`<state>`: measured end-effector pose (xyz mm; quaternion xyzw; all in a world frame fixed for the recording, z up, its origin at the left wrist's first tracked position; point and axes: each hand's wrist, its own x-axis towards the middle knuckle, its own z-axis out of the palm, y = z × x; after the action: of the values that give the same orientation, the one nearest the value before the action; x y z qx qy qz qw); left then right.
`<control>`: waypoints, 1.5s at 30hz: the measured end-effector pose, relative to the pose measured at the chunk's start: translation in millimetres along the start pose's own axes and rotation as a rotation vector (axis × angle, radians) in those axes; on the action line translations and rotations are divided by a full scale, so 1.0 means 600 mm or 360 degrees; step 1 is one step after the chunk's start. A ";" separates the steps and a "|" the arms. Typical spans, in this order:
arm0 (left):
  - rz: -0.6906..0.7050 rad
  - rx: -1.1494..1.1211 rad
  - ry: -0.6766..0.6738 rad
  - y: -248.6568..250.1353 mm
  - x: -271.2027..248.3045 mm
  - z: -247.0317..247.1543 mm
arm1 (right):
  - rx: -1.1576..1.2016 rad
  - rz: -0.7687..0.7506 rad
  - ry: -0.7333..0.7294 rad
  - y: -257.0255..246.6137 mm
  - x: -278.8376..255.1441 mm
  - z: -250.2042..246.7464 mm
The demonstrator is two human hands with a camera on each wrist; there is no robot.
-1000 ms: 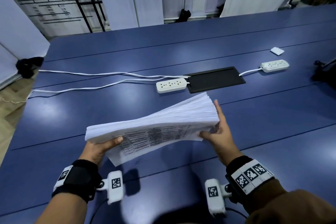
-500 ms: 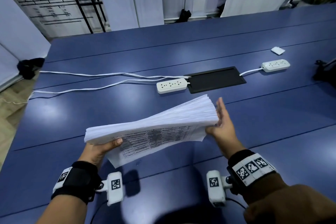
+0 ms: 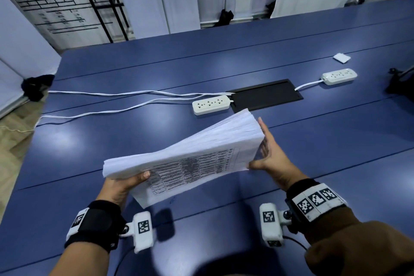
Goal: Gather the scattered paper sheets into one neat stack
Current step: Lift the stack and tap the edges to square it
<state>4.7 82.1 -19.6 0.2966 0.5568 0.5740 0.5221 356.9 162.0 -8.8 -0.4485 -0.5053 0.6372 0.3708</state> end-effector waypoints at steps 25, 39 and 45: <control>0.0207 0.0139 0.0014 0.016 0.016 -0.021 | 0.0002 -0.0107 0.0121 -0.048 0.004 0.025; 0.0139 0.0067 0.0030 0.001 0.017 -0.013 | -0.2461 -0.0971 0.0555 -0.040 -0.039 0.094; 0.0112 0.0019 0.0016 -0.006 0.021 -0.021 | -0.2589 -0.0905 0.0596 -0.041 -0.042 0.113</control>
<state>-9.2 89.0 -28.8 0.3164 0.5520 0.5902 0.4970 301.5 123.0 26.2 -0.5279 -0.8258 -0.1205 0.1579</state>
